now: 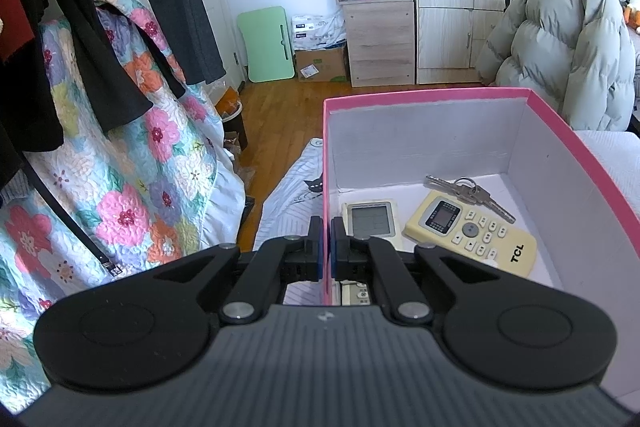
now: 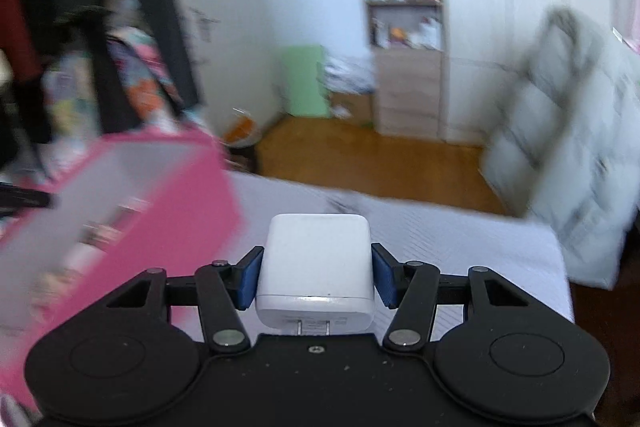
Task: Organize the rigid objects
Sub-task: 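Carry the white charger into the pink box and open the right tool, then withdraw the right tool from the pink box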
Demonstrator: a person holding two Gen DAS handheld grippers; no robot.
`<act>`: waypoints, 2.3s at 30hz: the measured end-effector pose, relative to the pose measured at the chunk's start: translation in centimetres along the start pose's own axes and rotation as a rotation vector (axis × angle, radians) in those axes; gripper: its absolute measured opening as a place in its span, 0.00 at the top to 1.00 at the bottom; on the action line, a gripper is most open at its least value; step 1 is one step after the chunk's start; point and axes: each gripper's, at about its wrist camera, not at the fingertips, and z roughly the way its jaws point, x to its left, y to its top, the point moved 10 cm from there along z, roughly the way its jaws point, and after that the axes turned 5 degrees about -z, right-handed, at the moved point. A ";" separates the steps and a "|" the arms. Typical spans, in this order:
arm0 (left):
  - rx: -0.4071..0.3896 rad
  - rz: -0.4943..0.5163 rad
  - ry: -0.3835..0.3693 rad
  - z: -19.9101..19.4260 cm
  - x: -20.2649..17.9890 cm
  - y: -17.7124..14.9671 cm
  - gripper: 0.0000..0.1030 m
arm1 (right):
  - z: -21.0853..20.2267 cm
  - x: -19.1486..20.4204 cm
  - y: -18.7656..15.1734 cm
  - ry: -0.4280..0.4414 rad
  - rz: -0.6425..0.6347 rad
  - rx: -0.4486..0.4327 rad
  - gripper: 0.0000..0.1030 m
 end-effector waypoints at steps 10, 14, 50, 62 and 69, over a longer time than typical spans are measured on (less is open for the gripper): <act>-0.001 -0.005 -0.003 0.2 0.1 0.0 0.98 | -1.4 14.2 6.6 0.282 -0.272 -0.042 0.41; -0.001 -0.003 -0.002 0.2 0.1 0.0 0.98 | 3.0 16.6 7.3 0.318 -0.307 0.077 0.41; -0.002 0.032 0.023 0.0 -0.4 -0.1 0.97 | -2.9 13.1 2.1 0.163 -0.048 0.021 0.38; 0.030 0.008 0.003 0.0 0.0 -0.2 0.97 | -6.5 14.0 -0.6 0.147 0.021 -0.021 0.37; -0.013 -0.006 0.016 -4.0 0.1 0.8 0.95 | -8.5 15.0 -1.0 0.162 -0.004 -0.058 0.37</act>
